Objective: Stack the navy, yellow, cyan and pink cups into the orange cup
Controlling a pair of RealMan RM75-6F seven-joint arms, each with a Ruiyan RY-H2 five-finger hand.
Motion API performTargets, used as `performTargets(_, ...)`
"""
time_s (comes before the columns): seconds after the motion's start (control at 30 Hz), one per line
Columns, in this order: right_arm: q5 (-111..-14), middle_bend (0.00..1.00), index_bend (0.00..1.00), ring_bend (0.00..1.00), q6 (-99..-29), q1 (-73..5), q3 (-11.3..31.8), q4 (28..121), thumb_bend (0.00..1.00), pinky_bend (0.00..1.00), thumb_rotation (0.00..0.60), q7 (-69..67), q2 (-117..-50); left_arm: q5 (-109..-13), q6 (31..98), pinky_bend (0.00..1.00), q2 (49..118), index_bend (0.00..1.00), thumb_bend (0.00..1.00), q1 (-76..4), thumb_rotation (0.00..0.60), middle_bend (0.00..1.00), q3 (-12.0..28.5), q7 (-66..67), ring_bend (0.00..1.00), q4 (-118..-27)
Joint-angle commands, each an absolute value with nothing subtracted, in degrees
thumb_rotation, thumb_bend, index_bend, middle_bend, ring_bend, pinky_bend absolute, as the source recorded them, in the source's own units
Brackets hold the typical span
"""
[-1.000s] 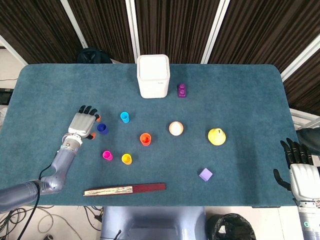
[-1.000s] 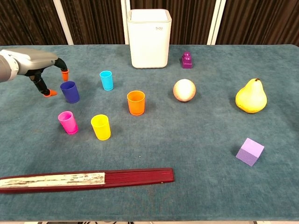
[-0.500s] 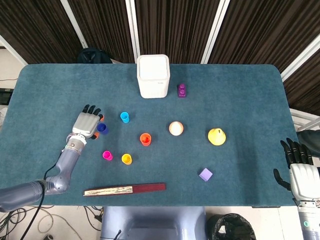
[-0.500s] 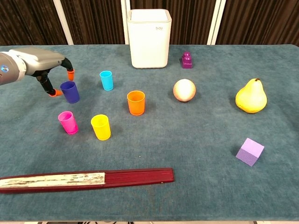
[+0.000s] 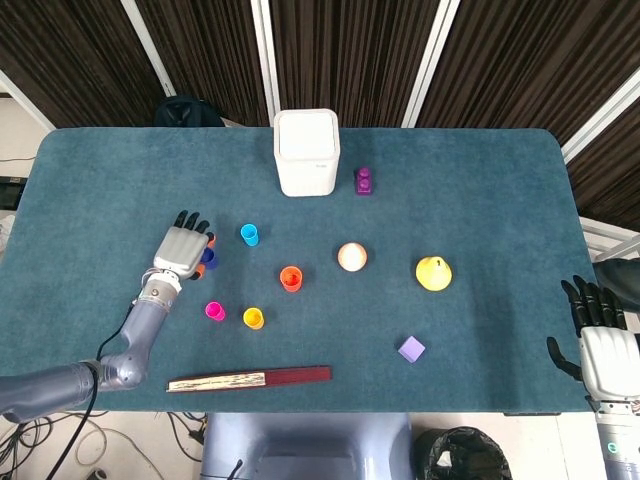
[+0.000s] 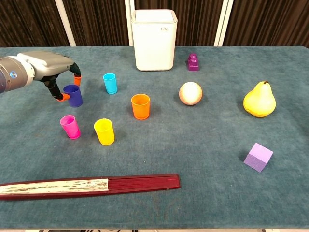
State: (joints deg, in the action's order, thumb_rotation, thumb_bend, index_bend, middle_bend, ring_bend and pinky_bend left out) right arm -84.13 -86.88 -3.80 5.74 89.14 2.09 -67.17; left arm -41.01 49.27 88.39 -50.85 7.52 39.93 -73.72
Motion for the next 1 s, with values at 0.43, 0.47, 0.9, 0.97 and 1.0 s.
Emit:
performTargets(0.43,-84.04,0.0,0.04,0.04,-86.9,-3.83,5.83,89.04,0.43,0.0,0.6,2.25,-67.43,-44.15,53.22,0.0,82.42,0.42,0.35,-51.98,0.6,0.17,9.59,40.53,0.0,-84.43)
performTargets(0.47,-84.05,0.0,0.04,0.04,-86.92,-3.83,5.83,89.05,0.43,0.0,0.6,2.26,-67.45,-44.48,53.73,0.0,81.35,0.42,0.35,-52.03,0.6,0.17,9.8,40.75,0.0,-86.46)
performTargets(0.9,-84.21,0.0,0.04,0.04,-87.11,-3.68,5.73,89.4,0.43,0.0,0.6,2.19,-67.23,-45.21,57.26,0.0,72.42,0.43,0.35,-52.17,0.6,0.17,11.2,42.36,0.0,-103.85)
performTargets(0.97,-84.13,0.0,0.04,0.04,-87.11,-3.65,5.76,89.43,0.43,0.0,0.6,2.17,-67.19,-45.84,57.71,0.0,72.3,0.43,0.35,-52.13,0.6,0.17,11.68,41.32,0.0,-105.0)
performTargets(1.0,-84.11,0.0,0.04,0.04,-87.13,-3.64,5.78,89.43,0.43,0.0,0.6,2.16,-67.18,-46.04,57.78,0.0,72.38,0.43,0.35,-52.14,0.6,0.17,11.78,41.05,0.0,-105.1)
